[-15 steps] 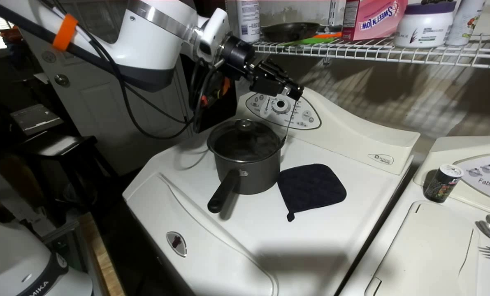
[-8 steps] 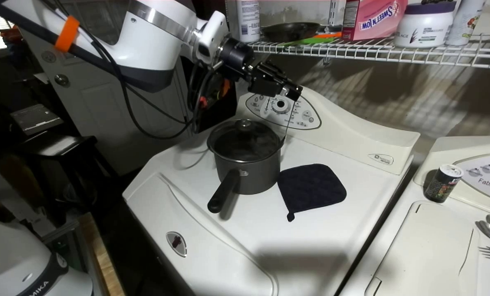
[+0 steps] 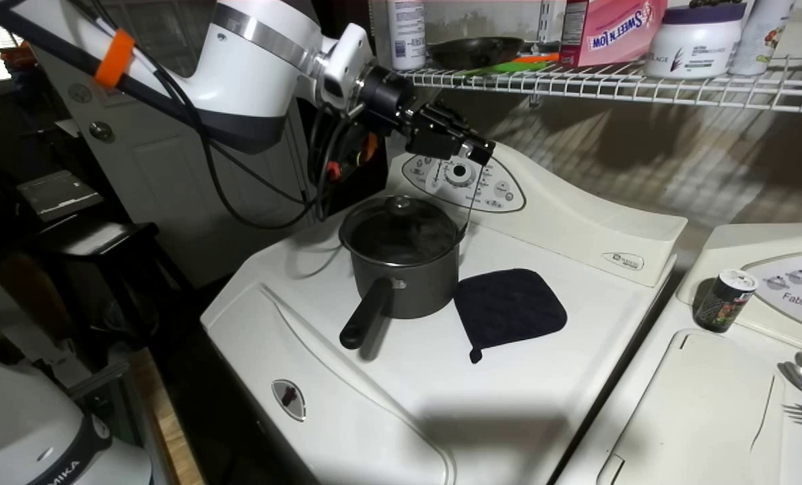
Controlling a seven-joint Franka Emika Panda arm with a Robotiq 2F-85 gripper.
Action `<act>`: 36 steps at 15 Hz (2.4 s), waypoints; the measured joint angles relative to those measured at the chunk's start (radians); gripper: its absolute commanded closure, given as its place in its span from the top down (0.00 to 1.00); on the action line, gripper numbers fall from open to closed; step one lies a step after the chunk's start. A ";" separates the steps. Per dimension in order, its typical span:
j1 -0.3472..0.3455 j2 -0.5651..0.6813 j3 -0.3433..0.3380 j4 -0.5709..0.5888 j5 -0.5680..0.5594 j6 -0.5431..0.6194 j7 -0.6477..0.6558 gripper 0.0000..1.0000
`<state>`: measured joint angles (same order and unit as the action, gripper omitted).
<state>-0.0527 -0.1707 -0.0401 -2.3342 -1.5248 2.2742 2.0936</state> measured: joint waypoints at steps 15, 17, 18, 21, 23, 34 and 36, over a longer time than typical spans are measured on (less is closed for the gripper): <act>0.038 0.034 0.033 -0.010 -0.100 -0.129 0.107 0.05; 0.045 0.034 0.037 -0.017 -0.114 -0.150 0.124 0.05; 0.047 0.034 0.040 -0.021 -0.119 -0.161 0.132 0.05; 0.056 0.035 0.046 -0.034 -0.141 -0.191 0.155 0.05; 0.061 0.035 0.051 -0.043 -0.154 -0.213 0.173 0.05; 0.084 0.035 0.064 -0.081 -0.197 -0.299 0.242 0.05; 0.087 0.035 0.068 -0.089 -0.207 -0.315 0.257 0.05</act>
<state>0.0343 -0.1352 0.0276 -2.4229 -1.7315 1.9595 2.3503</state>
